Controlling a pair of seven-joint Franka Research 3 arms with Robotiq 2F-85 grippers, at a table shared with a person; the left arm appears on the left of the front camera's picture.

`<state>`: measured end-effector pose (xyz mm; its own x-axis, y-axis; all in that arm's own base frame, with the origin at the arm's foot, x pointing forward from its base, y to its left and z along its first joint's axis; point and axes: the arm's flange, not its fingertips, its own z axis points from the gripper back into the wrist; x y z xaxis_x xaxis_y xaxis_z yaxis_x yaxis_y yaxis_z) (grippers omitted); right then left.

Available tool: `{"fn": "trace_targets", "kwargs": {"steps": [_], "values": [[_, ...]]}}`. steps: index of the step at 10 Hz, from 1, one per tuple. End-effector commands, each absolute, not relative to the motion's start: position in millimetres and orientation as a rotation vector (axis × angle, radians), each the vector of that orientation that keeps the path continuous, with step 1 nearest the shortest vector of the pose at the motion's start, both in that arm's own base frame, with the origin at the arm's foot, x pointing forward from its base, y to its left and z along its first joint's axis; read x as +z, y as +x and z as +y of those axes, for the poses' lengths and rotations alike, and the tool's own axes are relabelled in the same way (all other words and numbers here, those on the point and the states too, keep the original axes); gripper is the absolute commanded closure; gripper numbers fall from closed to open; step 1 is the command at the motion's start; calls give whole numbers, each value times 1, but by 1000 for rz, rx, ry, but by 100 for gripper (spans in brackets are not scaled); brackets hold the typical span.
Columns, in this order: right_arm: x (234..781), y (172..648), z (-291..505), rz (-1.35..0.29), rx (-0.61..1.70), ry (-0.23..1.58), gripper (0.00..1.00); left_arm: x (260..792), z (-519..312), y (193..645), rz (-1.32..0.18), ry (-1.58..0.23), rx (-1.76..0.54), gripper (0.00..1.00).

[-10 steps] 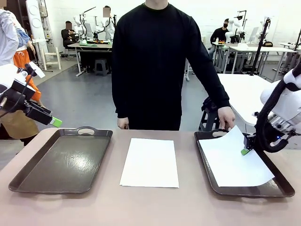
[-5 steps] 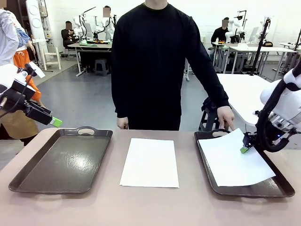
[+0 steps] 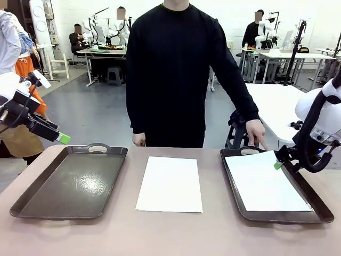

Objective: Sort the A4 documents.
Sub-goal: Place the A4 Paper in the designated Handle tray.

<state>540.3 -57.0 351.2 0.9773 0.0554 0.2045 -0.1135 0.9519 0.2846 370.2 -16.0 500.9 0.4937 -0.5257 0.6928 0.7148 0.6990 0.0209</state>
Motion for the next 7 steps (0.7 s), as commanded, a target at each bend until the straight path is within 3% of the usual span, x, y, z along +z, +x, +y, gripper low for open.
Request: {"fn": "trace_targets", "kwargs": {"steps": [1, 7], "values": [[356, 534, -59, -197, 58, 269, 0, 499, -13, 371, -738, -297, -770, 0], [358, 539, -61, -209, 79, 297, 0, 499, -13, 371, -738, -297, -770, 0]]}}
